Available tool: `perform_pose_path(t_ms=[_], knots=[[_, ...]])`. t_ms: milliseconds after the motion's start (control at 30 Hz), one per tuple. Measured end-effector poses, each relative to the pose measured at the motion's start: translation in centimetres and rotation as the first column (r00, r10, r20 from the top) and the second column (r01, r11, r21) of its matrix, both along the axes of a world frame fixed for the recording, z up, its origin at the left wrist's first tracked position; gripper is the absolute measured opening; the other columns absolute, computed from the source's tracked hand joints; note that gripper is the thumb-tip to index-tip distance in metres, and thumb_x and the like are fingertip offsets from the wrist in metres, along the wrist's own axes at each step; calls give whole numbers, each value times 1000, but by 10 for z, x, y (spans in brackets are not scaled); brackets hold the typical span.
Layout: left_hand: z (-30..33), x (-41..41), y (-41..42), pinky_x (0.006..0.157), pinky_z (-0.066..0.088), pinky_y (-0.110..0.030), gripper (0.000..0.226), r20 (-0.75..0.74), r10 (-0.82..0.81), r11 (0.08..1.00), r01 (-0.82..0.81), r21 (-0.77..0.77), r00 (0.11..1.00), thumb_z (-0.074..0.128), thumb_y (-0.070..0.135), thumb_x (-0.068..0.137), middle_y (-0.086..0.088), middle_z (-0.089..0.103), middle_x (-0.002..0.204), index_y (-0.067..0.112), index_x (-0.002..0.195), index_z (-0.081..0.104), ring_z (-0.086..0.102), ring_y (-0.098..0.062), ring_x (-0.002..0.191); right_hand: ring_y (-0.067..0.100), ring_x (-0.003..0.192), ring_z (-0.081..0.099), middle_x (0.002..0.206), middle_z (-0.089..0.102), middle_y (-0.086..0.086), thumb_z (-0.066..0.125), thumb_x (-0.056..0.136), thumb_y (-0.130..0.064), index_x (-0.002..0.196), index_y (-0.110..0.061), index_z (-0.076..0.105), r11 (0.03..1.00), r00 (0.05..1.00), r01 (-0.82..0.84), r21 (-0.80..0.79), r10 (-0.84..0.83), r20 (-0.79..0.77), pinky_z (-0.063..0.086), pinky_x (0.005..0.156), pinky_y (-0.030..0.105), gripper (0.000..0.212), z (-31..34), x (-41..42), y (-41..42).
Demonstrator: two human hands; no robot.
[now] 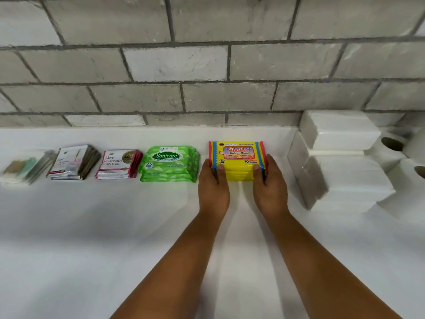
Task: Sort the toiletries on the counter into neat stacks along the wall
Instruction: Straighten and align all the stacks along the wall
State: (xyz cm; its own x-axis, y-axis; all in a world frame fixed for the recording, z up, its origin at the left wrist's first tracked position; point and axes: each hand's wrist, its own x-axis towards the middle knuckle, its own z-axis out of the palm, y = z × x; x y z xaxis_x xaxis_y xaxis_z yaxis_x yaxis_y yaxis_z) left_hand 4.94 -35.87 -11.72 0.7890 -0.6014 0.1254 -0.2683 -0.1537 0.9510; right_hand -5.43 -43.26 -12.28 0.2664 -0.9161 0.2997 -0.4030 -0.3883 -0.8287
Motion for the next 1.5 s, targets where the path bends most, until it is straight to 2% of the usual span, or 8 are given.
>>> perform_pose_path(t_ms=[133,367,533,767,867,1100,1267,1500], knots=[[2,2,0,85,39,-22,37,-42,56,998,-56,14,998,38,23,104,1,58,125,15,139,43,56,-13,105,8,107,55,123,59,-5,42,101,-36,139,-17,47,999,999,-40,-33,39,-20,36,87,11,43,-3,2,-3],[-4,10,2,88,37,-21,38,5,114,993,-114,15,993,39,24,103,-1,57,133,16,140,43,55,-18,118,16,116,57,130,59,-1,42,99,-44,140,-20,45,995,993,-88,-35,85,-76,48,100,36,48,-11,8,-5],[-7,13,5,100,37,-27,45,100,43,997,-49,63,994,38,26,103,-3,48,143,13,146,37,47,-19,129,14,113,57,127,59,-1,43,100,-40,140,-17,46,998,995,-51,-28,49,-82,41,93,20,46,-4,5,0],[-4,9,23,104,30,-18,49,183,-48,999,46,16,982,42,17,102,-7,44,146,8,148,31,43,-19,133,23,139,37,152,38,8,43,99,-43,150,-11,29,995,993,-5,100,17,-114,27,110,28,62,9,-4,14],[-7,2,37,106,36,-28,47,250,-42,999,41,7,967,44,13,99,-14,49,141,3,144,36,48,-26,127,24,141,33,153,36,10,45,98,-44,150,-8,29,992,996,28,125,-18,-82,25,112,30,65,11,-16,29],[2,-18,69,104,35,-33,36,168,-76,982,45,184,983,50,22,98,-19,55,127,-1,126,55,50,-31,121,19,136,41,148,43,4,51,96,-41,144,-15,41,941,1000,16,337,-10,-18,29,115,34,55,21,-41,74],[12,-32,81,103,38,-34,31,71,-216,949,193,248,974,52,31,97,-12,60,121,8,114,65,53,-27,117,16,108,54,120,57,-3,55,93,-44,131,-16,54,880,994,-3,474,-51,101,42,102,34,48,35,-64,95],[64,-81,71,89,38,-27,32,-205,-341,922,369,116,917,44,33,100,-5,58,126,15,121,59,54,-24,113,21,99,65,111,69,3,55,96,-31,104,-24,64,873,938,-118,474,-58,341,49,92,36,14,87,-111,100]])
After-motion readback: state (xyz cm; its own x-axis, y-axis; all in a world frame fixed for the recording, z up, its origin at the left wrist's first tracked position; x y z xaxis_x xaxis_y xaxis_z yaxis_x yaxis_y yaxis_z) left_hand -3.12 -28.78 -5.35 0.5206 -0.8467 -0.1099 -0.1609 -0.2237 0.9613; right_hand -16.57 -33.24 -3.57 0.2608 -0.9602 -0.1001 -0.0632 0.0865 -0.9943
